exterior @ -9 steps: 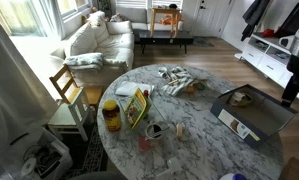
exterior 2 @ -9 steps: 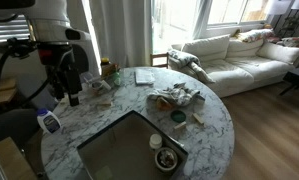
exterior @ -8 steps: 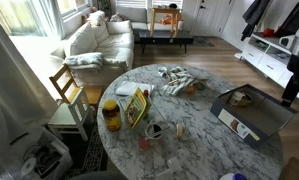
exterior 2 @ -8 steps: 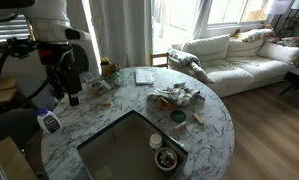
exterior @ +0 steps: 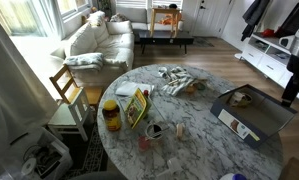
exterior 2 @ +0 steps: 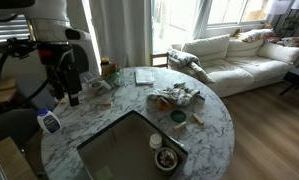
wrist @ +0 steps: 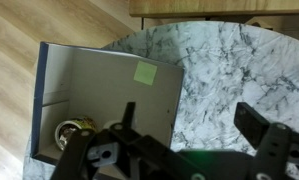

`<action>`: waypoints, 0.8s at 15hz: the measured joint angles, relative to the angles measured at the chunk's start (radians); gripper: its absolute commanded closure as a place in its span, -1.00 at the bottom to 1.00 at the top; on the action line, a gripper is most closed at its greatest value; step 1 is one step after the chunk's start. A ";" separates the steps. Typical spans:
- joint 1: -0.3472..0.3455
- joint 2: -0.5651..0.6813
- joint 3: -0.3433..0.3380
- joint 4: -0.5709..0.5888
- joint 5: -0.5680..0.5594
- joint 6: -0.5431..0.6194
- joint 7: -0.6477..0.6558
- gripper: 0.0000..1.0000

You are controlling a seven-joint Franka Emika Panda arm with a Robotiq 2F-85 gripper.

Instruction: Place a book on the brown bottle

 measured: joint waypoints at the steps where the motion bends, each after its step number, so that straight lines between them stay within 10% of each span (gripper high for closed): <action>1: 0.000 0.000 0.000 0.000 0.000 0.000 0.000 -1.00; 7: 0.042 0.022 0.003 0.010 0.047 0.066 0.002 -1.00; 12: 0.162 0.177 0.045 0.095 0.323 0.309 0.083 -1.00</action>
